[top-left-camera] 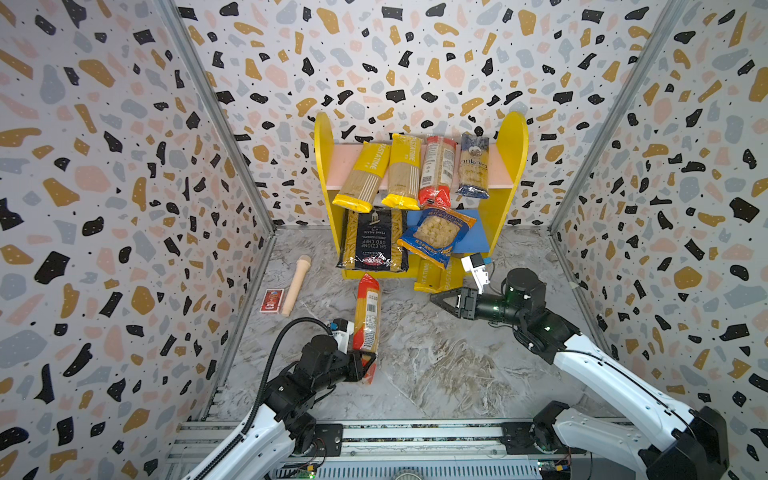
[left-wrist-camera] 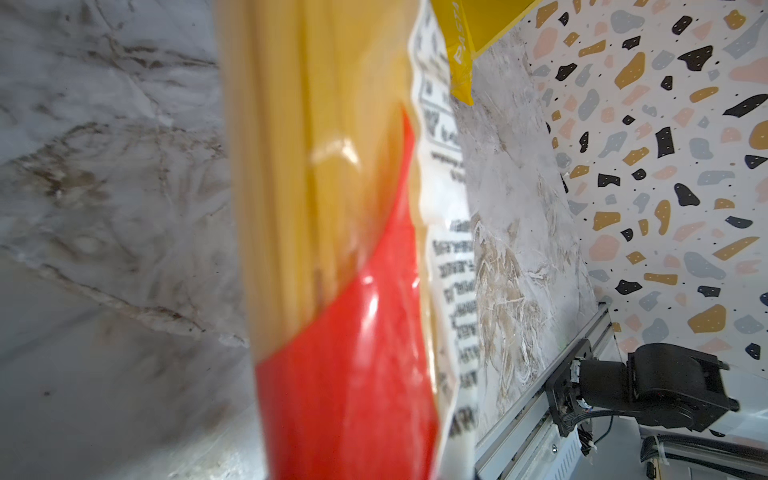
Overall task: Place and organize the pasta boxes and bags onto the shelf
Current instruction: 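Open the right gripper and draw it back while the left gripper holds the pack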
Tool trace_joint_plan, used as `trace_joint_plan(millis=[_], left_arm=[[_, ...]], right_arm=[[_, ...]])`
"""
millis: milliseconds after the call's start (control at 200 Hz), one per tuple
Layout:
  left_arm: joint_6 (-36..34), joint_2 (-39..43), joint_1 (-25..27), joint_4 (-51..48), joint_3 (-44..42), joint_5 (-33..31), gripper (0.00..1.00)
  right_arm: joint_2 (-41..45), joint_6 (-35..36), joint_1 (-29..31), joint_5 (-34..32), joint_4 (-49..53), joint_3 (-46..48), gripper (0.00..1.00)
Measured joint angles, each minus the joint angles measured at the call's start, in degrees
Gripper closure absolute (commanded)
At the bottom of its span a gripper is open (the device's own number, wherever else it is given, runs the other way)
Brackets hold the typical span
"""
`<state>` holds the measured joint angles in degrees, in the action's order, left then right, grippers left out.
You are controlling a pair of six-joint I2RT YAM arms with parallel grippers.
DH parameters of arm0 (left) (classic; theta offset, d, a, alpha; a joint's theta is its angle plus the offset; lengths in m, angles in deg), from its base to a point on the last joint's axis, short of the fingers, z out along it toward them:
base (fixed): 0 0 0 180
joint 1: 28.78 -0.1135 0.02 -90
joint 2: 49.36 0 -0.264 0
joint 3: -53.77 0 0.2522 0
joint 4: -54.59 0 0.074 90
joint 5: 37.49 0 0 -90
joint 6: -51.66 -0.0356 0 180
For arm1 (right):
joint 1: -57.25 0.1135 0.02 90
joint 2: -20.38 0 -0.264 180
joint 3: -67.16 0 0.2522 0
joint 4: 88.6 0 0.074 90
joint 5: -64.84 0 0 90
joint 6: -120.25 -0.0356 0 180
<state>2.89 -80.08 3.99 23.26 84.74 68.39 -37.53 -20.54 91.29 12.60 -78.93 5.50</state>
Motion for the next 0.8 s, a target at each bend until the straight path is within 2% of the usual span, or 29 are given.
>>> trace_joint_plan(millis=[10,20,275,616,801], left_arm=[[0.00,-0.09,0.00,0.02,-0.04,0.00,1.00],[0.00,-0.28,0.00,0.09,-0.09,-0.04,1.00],[-0.11,-7.30,0.00,3.41,-0.39,-0.66,1.00],[-1.57,-16.98,0.00,9.05,-0.24,-2.67,1.00],[-2.73,-25.03,0.00,9.97,4.17,-4.35,1.00]], right_arm=[[0.28,0.13,-0.11,0.00,0.24,0.00,0.03],[0.61,-0.04,-0.24,0.02,0.59,0.00,0.00],[5.29,2.34,-3.39,0.26,6.69,0.02,0.01],[8.26,2.49,-8.57,3.10,9.60,0.02,0.01],[8.39,2.43,-10.21,5.01,10.05,0.02,0.01]])
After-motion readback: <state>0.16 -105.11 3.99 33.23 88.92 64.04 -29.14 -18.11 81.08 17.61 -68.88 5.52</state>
